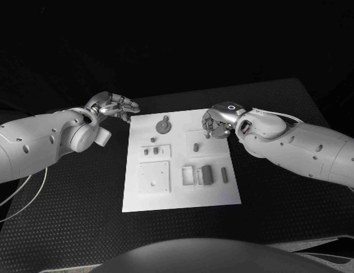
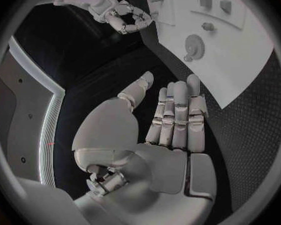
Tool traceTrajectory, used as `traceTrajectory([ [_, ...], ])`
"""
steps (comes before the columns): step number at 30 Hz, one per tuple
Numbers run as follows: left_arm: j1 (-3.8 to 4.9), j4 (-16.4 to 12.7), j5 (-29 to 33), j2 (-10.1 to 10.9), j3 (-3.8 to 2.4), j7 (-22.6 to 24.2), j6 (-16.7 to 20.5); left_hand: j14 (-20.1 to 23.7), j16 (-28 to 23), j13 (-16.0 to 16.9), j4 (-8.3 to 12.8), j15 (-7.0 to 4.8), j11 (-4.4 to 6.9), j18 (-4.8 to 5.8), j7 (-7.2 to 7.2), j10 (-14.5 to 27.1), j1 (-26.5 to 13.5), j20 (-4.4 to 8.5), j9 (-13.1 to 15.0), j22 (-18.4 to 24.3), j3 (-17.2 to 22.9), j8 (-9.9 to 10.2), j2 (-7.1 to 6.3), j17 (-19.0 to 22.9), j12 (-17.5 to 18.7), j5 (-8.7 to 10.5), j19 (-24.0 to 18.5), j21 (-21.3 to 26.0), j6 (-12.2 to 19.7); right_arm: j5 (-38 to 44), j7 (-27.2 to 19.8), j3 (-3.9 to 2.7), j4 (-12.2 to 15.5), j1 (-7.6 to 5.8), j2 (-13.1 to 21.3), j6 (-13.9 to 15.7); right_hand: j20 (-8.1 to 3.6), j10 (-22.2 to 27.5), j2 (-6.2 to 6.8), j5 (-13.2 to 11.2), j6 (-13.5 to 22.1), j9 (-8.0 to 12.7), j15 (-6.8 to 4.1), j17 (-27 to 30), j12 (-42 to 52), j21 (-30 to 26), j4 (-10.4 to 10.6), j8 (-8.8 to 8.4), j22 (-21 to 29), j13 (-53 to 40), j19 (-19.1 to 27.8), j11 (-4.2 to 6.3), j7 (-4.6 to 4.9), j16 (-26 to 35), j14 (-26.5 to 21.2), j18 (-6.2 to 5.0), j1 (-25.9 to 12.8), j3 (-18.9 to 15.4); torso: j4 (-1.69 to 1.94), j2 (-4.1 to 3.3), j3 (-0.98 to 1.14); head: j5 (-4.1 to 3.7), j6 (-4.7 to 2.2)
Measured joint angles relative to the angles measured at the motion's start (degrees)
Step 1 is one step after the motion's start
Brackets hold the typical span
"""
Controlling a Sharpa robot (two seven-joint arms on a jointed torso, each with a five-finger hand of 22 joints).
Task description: Assemble the parts on the task board
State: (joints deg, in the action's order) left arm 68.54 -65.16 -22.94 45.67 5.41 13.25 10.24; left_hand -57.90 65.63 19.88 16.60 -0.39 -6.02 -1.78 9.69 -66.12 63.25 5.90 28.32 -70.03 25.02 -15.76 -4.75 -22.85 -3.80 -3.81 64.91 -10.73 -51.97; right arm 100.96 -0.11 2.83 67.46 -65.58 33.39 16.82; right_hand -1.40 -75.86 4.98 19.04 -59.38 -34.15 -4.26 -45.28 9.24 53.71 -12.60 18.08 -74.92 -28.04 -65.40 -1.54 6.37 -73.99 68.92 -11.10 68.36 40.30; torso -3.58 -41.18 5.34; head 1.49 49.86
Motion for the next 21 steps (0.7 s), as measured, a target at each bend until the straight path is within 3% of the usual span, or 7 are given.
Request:
traceTrajectory([
  [21, 0.0, 0.01, 0.0, 0.05, 0.0, -0.2, -0.2, 0.08, 0.0, 0.03, 0.0, 0.08, -0.22, 0.0, -0.03, 0.22, 0.0, 0.12, 0.0, 0.0, 0.0, 0.0, 0.0, -0.04, 0.0, 0.0, 0.12, 0.0, 0.04, -1.67, -0.07, -0.13, 0.9, -0.07, 1.23, 0.41, 0.1, 0.14, 0.46, -0.02, 0.65, 0.16, 0.07, 0.0, -0.27, 0.0, 0.01, -0.45, 0.0, 0.0, 0.09, -0.12, 0.3, 0.44, 0.05, 0.0, -0.46, -0.01, 0.05, -0.02, -0.01, -0.23, -0.05],
])
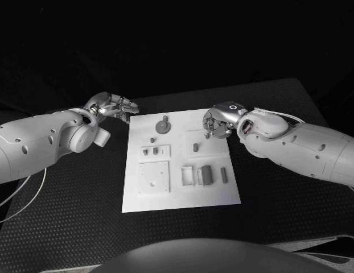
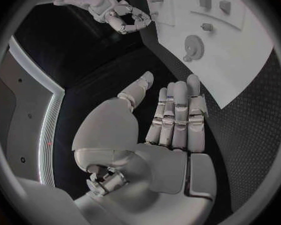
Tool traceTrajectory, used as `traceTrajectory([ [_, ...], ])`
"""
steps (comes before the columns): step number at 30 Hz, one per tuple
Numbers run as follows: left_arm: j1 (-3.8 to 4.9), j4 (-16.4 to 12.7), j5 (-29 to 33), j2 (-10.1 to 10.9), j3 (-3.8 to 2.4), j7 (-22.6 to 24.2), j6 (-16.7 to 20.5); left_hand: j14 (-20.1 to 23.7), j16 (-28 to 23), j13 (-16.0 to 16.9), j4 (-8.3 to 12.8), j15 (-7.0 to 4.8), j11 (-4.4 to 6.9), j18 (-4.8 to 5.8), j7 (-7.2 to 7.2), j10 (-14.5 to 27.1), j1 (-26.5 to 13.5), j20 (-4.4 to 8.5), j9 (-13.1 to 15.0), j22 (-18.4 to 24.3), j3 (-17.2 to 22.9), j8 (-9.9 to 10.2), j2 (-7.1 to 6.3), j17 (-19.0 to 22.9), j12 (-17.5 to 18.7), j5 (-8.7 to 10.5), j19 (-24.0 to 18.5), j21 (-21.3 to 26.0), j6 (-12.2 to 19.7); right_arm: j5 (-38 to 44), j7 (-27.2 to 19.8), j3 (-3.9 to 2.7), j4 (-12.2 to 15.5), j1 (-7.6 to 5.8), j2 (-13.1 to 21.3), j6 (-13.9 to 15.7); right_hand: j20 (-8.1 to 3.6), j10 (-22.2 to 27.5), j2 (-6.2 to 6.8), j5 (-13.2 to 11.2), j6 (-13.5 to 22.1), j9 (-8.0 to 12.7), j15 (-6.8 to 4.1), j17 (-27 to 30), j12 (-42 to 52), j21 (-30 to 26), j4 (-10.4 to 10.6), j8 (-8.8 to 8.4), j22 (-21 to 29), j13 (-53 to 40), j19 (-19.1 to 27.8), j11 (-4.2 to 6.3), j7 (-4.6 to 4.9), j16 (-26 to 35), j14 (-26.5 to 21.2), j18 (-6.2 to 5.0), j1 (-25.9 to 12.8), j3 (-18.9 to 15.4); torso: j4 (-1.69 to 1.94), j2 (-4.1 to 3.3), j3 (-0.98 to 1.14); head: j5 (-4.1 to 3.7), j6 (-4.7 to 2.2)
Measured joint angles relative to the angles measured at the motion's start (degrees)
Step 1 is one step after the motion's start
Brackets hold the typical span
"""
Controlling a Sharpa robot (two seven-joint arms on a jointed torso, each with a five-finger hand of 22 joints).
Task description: Assemble the parts on the task board
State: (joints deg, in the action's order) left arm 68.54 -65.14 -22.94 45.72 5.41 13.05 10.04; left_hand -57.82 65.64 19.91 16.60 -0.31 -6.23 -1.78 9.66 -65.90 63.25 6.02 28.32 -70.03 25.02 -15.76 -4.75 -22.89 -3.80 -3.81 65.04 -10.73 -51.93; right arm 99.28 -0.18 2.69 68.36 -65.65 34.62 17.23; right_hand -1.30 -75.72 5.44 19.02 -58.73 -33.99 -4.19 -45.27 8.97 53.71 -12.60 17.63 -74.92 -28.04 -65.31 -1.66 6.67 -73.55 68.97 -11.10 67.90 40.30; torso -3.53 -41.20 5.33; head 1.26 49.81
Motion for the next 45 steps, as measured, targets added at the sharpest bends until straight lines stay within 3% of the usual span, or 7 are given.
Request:
traceTrajectory([
  [5, 0.0, 0.0, 0.0, 0.09, 0.0, -0.01, -0.02, 0.0, 0.03, 0.04, 0.0, 0.0, 0.0, 0.0, -0.05, 0.0, 0.0, 0.0, 0.0, 0.0, 0.0, 0.0, 0.0, 0.0, 0.0, 0.0, 0.0, 0.0, 0.05, -0.8, -0.21, -0.35, 0.67, -0.37, 0.89, 0.76, 0.01, 1.11, 1.01, 0.06, 2.29, 0.49, 0.02, 0.0, -0.81, -0.17, 0.8, -1.43, 0.0, 0.38, 0.01, -0.48, 0.7, 0.27, -0.01, -0.02, -1.01, -0.08, -0.01, 0.0, -0.02, 0.05, -0.08],
  [8, 0.0, -0.04, 0.0, 0.11, 0.0, -0.01, -0.02, 0.0, 0.03, 0.05, 0.0, 0.0, 0.0, 0.01, -0.05, 0.0, 0.0, 0.0, 0.0, 0.0, 0.0, 0.0, 0.0, 0.0, 0.0, 0.0, 0.0, 0.0, 0.05, -1.62, -0.4, -0.49, 0.88, -0.58, 1.38, 0.99, 0.09, 1.24, 2.83, 0.07, 4.06, 0.97, 0.19, -0.02, -0.84, -0.25, 2.5, -2.51, 0.0, 0.34, 0.09, -0.6, 1.54, 0.27, -0.19, -0.02, -2.75, -0.87, -0.04, 0.0, -0.03, 0.07, -0.12],
  [14, 0.0, -0.07, 0.0, 0.16, 0.0, -0.01, -0.05, 0.0, 0.03, 0.05, 0.0, 0.0, 0.01, 0.0, -0.05, 0.0, 0.0, 0.0, 0.0, 0.0, 0.0, 0.0, 0.0, 0.01, 0.0, 0.0, 0.0, 0.0, 0.05, -3.45, -0.68, -0.59, 1.33, -0.59, 2.16, 0.22, 0.12, 3.19, 6.2, 0.07, 6.35, 1.76, 0.95, -0.29, -2.09, -0.56, 4.63, -4.19, 0.0, 0.71, 0.13, -1.72, 1.64, 0.27, -0.95, -0.03, -5.75, -3.62, -0.01, 0.0, -0.03, 0.08, -0.14],
  [22, 0.0, -0.07, 0.0, 0.24, 0.0, -0.01, -0.08, 0.0, 0.03, 0.04, 0.0, 0.0, 0.01, 0.0, -0.05, -0.01, 0.0, -0.01, 0.0, 0.0, 0.0, 0.0, 0.0, 0.01, 0.0, 0.0, -0.01, 0.0, 0.05, -4.6, -0.88, -0.59, 1.41, -0.59, 2.2, -2.33, 0.1, 5.81, 7.67, 0.06, 8.96, 2.54, 2.05, -0.71, -3.29, -0.86, 4.67, -5.46, 0.0, 1.28, 0.74, -2.94, 2.34, 0.25, -2.09, -0.01, -8.18, -8.63, -0.01, -0.01, -0.03, 0.18, -0.1],
  [32, 0.0, -0.07, 0.0, 0.22, 0.0, -0.01, -0.15, 0.0, -0.19, 0.1, 0.0, 0.0, 0.02, 0.0, -0.06, -0.02, 0.0, -0.01, 0.0, 0.0, 0.0, 0.0, 0.0, 0.0, 0.0, 0.0, -0.01, 0.0, 0.05, -4.71, -0.93, -0.56, -0.23, -0.58, 0.6, -4.53, 0.03, 5.83, 6.89, 0.06, 9.29, 2.54, 2.12, -0.85, -3.45, -1.01, 4.05, -5.46, 0.0, 1.3, 1.05, -2.93, 2.47, 0.25, -2.15, -0.01, -7.39, -9.71, 0.02, -0.01, -0.03, 0.23, -0.07],
  [38, 0.0, -0.06, 0.0, 0.13, 0.0, 0.0, -0.19, 0.01, -0.19, 0.09, 0.0, 0.01, 0.03, 0.0, -0.06, -0.03, 0.0, -0.02, 0.0, 0.0, 0.0, 0.0, 0.0, -0.03, 0.0, 0.0, -0.02, 0.0, 0.05, -3.96, -0.9, -0.34, -1.44, -0.44, -0.69, -4.84, 0.09, 5.75, 3.42, 0.06, 9.15, 2.27, 2.12, -0.92, -3.45, -1.01, 0.86, -4.45, 0.0, 1.2, 1.13, -2.67, 2.83, 0.24, -2.15, -0.01, -4.69, -10.19, 0.07, -0.02, -0.03, 0.23, -0.07],
  [45, 0.0, -0.03, 0.0, 0.09, 0.0, 0.0, -0.22, 0.01, -0.19, 0.15, 0.0, 0.01, 0.04, 0.0, -0.06, -0.03, 0.0, -0.1, 0.0, 0.0, 0.0, 0.0, 0.0, -0.02, 0.0, 0.0, -0.1, 0.0, 0.05, -2.78, -0.9, -0.05, -2.0, -0.2, -1.39, -5.03, 0.09, 4.32, 1.25, 0.06, 7.44, 1.9, 1.83, -0.91, -2.55, -1.01, -1.11, -3.09, 0.0, 0.77, 1.13, -1.89, 2.56, 0.24, -1.82, 0.0, -3.26, -10.09, 0.07, -0.03, -0.01, 0.31, 0.0],
])
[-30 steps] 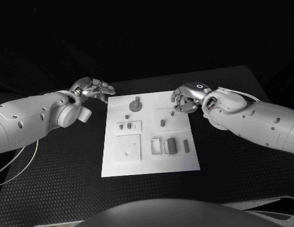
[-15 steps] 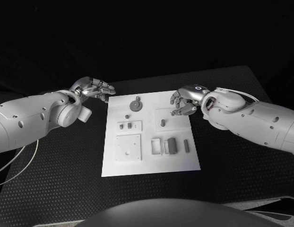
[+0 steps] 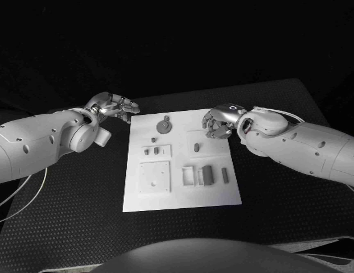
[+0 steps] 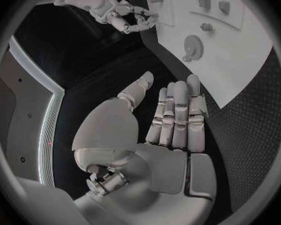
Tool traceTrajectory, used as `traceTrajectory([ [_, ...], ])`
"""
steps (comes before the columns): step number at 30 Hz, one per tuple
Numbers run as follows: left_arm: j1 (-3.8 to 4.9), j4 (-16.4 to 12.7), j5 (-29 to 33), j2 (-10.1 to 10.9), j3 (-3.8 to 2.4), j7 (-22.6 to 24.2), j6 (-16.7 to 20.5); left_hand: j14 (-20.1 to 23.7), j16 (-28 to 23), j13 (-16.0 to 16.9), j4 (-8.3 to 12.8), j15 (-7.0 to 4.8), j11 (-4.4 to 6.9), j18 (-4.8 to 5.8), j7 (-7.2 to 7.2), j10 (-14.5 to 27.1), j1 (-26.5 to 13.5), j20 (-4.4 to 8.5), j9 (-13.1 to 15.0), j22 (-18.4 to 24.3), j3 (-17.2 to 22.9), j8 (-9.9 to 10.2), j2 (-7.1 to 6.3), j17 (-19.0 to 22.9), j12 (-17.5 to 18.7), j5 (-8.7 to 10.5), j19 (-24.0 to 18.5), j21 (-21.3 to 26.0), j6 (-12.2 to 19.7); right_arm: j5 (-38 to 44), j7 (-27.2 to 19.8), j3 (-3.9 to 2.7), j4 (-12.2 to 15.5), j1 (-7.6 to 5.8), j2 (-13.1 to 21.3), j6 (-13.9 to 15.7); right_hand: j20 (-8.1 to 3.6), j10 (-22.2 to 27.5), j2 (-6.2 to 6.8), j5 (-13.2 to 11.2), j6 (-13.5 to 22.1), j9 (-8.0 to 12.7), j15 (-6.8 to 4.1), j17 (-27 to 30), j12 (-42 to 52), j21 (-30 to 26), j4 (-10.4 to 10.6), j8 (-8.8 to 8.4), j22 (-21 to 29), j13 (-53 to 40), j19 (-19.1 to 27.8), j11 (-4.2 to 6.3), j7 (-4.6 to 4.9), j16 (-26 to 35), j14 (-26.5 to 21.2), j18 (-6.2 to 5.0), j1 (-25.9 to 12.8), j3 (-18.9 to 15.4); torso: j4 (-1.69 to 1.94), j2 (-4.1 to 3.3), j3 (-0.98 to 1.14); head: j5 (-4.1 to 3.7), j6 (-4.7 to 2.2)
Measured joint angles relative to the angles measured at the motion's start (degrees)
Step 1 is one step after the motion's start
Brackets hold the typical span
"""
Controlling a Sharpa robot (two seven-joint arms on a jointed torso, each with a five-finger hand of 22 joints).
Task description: Assemble the parts on the task board
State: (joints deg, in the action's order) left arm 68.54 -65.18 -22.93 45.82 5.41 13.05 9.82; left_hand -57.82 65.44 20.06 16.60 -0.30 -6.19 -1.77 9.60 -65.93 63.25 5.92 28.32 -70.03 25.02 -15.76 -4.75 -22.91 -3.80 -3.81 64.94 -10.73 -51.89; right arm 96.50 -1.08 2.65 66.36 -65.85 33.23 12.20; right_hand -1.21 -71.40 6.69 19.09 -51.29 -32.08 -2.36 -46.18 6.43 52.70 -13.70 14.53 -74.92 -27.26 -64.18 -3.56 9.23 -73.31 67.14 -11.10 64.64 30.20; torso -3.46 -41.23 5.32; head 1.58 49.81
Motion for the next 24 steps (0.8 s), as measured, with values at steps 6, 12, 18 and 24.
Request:
traceTrajectory([
  [6, 0.0, 0.0, 0.0, -0.01, 0.0, 0.0, -0.03, 0.0, 0.0, 0.0, 0.0, 0.0, 0.07, 0.0, 0.0, -0.07, 0.0, 0.0, 0.0, 0.0, 0.0, 0.0, 0.0, 0.0, 0.0, 0.0, 0.0, 0.0, 0.0, 0.8, -0.01, 0.17, -0.23, 0.39, -0.15, -0.44, 0.0, -1.2, -0.74, 0.0, -1.68, -0.17, -0.51, 0.15, 0.71, 0.0, -0.94, 0.88, 0.0, -0.32, 0.0, 0.59, -0.53, 0.0, 0.05, 0.0, 0.15, 0.0, -0.03, 0.0, -0.02, 0.04, 0.04],
  [12, 0.0, -0.01, 0.0, 0.0, 0.0, 0.0, -0.05, 0.0, 0.0, -0.01, 0.0, 0.0, 0.07, 0.0, 0.0, -0.07, 0.0, 0.0, 0.0, 0.0, 0.0, 0.0, 0.0, 0.01, 0.0, 0.0, 0.0, 0.0, 0.0, 1.58, -0.02, 0.24, -0.34, 0.52, -0.18, -0.79, 0.01, -1.41, -0.97, 0.0, -1.99, -0.19, -0.71, 0.18, 0.76, 0.0, -1.03, 0.89, 0.0, -0.39, 0.0, 0.79, -0.82, 0.0, 0.25, 0.0, 0.38, 0.09, -0.04, 0.01, -0.02, 0.09, 0.05],
  [18, 0.0, -0.01, 0.0, 0.02, 0.0, 0.0, -0.07, 0.0, 0.0, 0.05, 0.0, 0.0, 0.08, 0.0, 0.0, -0.07, 0.0, -0.01, 0.0, 0.0, 0.0, 0.0, 0.0, 0.01, 0.0, 0.0, -0.01, 0.0, 0.0, 2.6, 0.06, 0.25, -0.56, 0.52, -0.18, -0.84, 0.01, -1.4, -0.97, 0.0, -1.99, -0.19, -0.7, 0.2, 0.9, 0.0, -1.1, 0.89, 0.0, -0.44, 0.0, 0.79, -0.83, 0.0, 0.25, 0.0, 0.38, 0.16, -0.05, 0.02, -0.03, 0.15, 0.09],
  [24, 0.0, -0.01, 0.0, 0.01, 0.0, 0.0, -0.07, 0.0, 0.0, 0.05, 0.0, 0.0, 0.08, 0.0, 0.0, -0.08, -0.22, -0.01, 0.0, 0.0, 0.0, 0.0, 0.22, -0.04, 0.0, 0.0, -0.01, 0.0, 0.0, 3.23, 0.1, 0.28, -0.61, 0.52, -0.28, -0.83, 0.02, -1.93, -2.99, 0.0, -2.88, -0.29, -0.93, 0.27, 0.95, 0.0, -1.82, 1.42, 0.0, -0.58, -0.01, 0.9, -1.01, 0.0, 0.51, 0.0, 0.7, 0.56, -0.07, 0.02, -0.02, 0.16, 0.1],
])
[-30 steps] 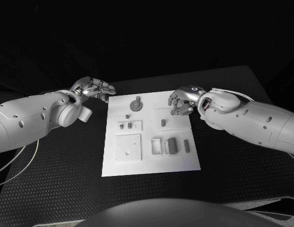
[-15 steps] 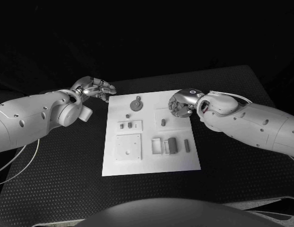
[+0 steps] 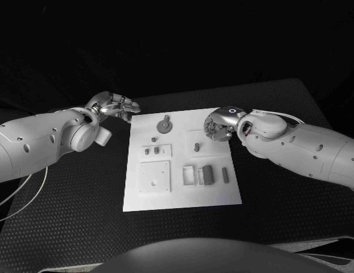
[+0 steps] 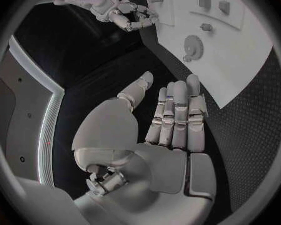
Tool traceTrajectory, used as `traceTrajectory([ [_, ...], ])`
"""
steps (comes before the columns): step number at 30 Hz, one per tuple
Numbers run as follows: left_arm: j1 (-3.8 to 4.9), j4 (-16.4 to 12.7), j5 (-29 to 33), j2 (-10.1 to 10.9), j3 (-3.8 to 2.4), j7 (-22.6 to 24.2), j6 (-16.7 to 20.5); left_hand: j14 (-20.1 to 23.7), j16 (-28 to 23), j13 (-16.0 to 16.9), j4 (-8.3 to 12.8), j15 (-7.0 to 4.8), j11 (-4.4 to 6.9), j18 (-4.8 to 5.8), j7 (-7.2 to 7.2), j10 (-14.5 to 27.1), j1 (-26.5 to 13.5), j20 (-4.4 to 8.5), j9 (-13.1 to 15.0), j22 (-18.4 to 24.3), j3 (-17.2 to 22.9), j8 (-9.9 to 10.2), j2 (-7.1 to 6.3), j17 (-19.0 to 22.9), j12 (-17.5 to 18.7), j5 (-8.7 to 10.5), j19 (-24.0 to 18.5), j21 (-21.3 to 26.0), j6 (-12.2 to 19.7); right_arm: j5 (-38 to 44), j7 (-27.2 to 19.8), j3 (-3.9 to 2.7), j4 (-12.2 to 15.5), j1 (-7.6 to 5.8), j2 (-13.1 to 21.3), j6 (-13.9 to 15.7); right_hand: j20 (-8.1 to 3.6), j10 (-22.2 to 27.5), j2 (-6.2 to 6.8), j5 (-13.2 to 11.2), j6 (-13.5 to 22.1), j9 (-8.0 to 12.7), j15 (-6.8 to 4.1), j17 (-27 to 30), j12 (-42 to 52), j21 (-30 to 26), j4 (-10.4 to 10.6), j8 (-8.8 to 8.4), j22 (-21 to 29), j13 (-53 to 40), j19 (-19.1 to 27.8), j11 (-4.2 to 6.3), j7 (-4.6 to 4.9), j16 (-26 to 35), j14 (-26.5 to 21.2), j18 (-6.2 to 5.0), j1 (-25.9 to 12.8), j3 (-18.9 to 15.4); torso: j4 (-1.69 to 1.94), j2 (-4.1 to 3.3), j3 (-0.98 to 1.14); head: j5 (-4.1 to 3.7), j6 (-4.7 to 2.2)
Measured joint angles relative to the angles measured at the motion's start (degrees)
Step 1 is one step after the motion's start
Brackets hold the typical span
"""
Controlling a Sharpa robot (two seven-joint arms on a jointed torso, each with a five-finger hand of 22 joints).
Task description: Assemble the parts on the task board
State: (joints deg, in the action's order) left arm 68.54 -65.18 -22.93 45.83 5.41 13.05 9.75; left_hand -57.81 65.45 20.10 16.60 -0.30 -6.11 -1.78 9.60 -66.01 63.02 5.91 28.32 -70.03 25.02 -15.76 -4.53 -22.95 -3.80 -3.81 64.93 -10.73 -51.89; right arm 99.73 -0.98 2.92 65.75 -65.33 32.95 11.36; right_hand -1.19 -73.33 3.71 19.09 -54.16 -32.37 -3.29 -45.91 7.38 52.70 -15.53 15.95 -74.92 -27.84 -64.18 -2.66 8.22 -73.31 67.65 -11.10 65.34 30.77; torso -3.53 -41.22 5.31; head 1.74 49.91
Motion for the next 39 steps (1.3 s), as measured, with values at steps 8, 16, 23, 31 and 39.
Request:
traceTrajectory([
  [8, 0.0, 0.03, 0.0, -0.04, 0.0, 0.0, -0.02, 0.0, 0.0, -0.01, 0.0, 0.0, 0.01, 0.0, 0.0, -0.01, 0.0, 0.0, 0.0, 0.0, 0.0, 0.0, 0.0, 0.0, 0.0, 0.0, 0.0, 0.0, 0.0, 0.62, 0.0, 0.03, 0.02, 0.05, -0.35, 0.04, 0.09, -1.11, -1.91, 0.0, -1.4, -0.22, -0.43, 0.01, 0.6, 0.23, -0.86, 0.6, 0.0, -0.39, -0.09, 0.52, -0.64, 0.0, 0.01, -0.02, 0.87, 0.38, -0.01, 0.01, 0.03, 0.0, -0.02],
  [16, 0.0, 0.04, 0.0, -0.08, 0.0, 0.0, -0.05, 0.0, 0.0, 0.04, 0.0, 0.0, 0.01, 0.0, 0.0, -0.01, 0.0, 0.0, 0.0, 0.0, 0.0, 0.0, 0.0, 0.01, 0.0, 0.0, -0.01, 0.23, 0.0, 1.09, -0.02, 0.08, -0.14, 0.15, -0.5, 0.11, 0.16, -2.14, 0.02, 0.0, -2.61, 0.04, -0.93, 0.21, 0.99, 0.24, 2.48, 1.0, 0.0, -0.64, -0.43, 0.94, -1.09, 0.0, 0.52, -0.13, 1.87, 7.06, -0.01, 0.01, 0.05, -0.06, -0.01],
  [23, 0.0, 0.04, 0.0, -0.07, 0.0, -0.03, -0.09, 0.0, 0.0, 0.04, 0.0, 0.0, 0.02, 0.0, 0.0, -0.01, 0.0, 0.0, 0.0, 0.0, 0.0, 0.0, 0.0, 0.01, 0.0, 0.0, 0.0, 0.22, 0.0, 1.08, -0.02, 0.11, -0.21, 0.17, -0.41, 0.45, 0.07, -3.17, 0.37, 0.0, -3.5, -0.07, -1.34, 0.21, 1.8, 0.46, 2.29, 1.39, 0.0, -1.09, -0.73, 1.35, -1.54, 0.0, 0.98, -0.37, 1.52, 7.35, -0.01, 0.01, 0.03, -0.07, 0.01],
  [31, 0.0, 0.04, 0.0, -0.08, 0.0, -0.08, -0.14, 0.0, 0.0, 0.04, 0.0, 0.0, 0.02, 0.0, 0.0, -0.02, 0.0, -0.01, 0.0, 0.0, 0.0, 0.0, 0.0, 0.01, 0.0, 0.0, -0.01, 0.23, 0.0, -3.02, -0.02, 0.13, -0.6, 0.21, -0.08, 1.01, -0.03, -3.37, 0.4, -0.01, -3.7, -0.33, -1.32, 0.21, 2.09, 0.46, 2.3, 1.39, 0.0, -1.88, -0.84, 1.55, -1.34, 0.0, 1.14, -0.44, 1.49, 7.34, -0.01, 0.02, 0.01, -0.07, -0.07],
  [39, 0.0, 0.06, 0.0, -0.09, 0.01, -0.11, -0.22, 0.0, 0.0, 0.09, 0.0, 0.0, -0.03, 0.0, 0.0, 0.03, 0.0, -0.01, 0.0, 0.0, 0.0, 0.0, 0.0, -0.03, 0.0, 0.0, -0.01, 0.22, 0.0, -13.54, -0.26, 0.1, -0.65, 0.21, 1.1, 1.82, -0.21, -3.56, 0.13, -0.01, -3.87, -0.4, -1.4, 0.21, 2.38, 0.67, 2.3, 1.38, 0.0, -2.27, -1.03, 1.74, -1.52, 0.0, 1.39, -0.46, 0.91, 7.34, 0.01, 0.01, 0.03, -0.04, -0.17],
])
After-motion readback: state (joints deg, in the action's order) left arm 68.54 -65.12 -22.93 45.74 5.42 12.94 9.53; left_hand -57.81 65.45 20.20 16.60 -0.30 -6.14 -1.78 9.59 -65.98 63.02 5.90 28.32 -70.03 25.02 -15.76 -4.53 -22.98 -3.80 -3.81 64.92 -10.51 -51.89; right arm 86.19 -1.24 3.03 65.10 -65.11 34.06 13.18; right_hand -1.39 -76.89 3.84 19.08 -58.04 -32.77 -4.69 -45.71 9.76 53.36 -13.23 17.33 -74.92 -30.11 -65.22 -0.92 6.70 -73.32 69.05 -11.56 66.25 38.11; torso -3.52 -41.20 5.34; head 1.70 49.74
